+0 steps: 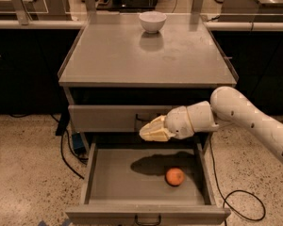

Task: Pick orange from middle drawer and place on counter

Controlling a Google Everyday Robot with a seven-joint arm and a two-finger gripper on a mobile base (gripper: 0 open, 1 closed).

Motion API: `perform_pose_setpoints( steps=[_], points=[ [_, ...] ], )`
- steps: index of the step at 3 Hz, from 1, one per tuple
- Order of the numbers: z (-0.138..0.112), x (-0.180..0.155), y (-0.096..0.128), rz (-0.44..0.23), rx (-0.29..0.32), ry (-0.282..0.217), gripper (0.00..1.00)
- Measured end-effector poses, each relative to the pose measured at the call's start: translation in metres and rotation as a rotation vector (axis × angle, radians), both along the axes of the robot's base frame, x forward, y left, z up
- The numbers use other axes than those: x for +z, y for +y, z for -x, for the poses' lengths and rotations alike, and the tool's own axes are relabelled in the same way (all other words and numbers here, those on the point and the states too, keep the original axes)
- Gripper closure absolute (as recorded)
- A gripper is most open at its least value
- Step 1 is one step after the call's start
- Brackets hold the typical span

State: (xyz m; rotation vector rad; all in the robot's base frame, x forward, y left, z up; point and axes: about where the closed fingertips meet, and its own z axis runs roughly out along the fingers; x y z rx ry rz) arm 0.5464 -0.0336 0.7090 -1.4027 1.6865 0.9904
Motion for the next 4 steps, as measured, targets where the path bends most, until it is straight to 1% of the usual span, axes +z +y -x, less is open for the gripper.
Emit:
perform_pose_setpoints(
  steps=[2,3,4],
  points=[
    [0.0,0.0,0.0001,0.0,0.0,0.0,0.03],
    [0.0,0.0,0.0001,0.0,0.0,0.0,0.0],
    [0.0,0.0,0.0001,0.0,0.0,0.0,0.0]
  ],
)
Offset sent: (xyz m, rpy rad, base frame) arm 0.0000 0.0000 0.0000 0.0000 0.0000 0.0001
